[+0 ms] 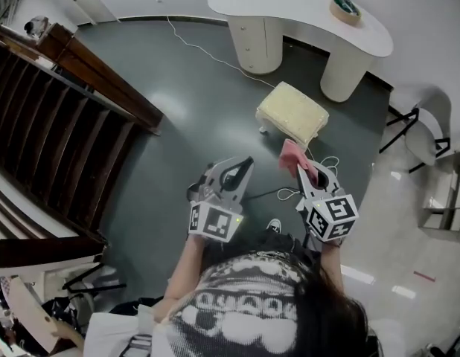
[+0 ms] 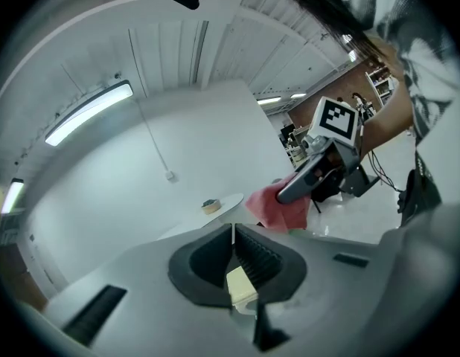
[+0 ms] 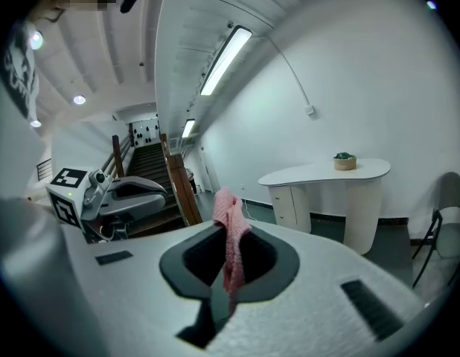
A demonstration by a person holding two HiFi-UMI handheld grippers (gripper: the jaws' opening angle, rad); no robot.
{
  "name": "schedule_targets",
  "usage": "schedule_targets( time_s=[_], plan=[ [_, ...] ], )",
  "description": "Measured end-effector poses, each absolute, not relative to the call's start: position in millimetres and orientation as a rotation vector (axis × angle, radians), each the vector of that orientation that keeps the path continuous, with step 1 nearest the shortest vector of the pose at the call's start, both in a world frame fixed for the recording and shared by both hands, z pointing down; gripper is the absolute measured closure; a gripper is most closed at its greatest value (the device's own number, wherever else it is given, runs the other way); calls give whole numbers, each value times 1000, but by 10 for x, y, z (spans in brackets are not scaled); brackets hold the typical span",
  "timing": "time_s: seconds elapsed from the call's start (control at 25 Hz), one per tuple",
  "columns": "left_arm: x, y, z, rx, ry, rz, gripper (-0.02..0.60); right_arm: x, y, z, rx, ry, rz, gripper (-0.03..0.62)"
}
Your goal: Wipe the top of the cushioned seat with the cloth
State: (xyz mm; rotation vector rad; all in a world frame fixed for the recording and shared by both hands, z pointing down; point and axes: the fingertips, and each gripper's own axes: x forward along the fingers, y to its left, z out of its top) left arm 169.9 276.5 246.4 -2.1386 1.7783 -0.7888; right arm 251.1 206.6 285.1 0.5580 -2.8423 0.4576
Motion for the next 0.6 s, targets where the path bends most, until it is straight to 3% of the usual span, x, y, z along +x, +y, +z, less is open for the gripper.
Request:
schedule_targets(
  time_s=[0.28,0.6],
  plan=[
    [1060,2129,2594,-2224,1641,-747,569,1924,1527,2948,724,-2806,467,583],
    [-123,1485,2577,-2348,1434,-696,569,721,1026,3006,938,-2722,518,583]
  ],
)
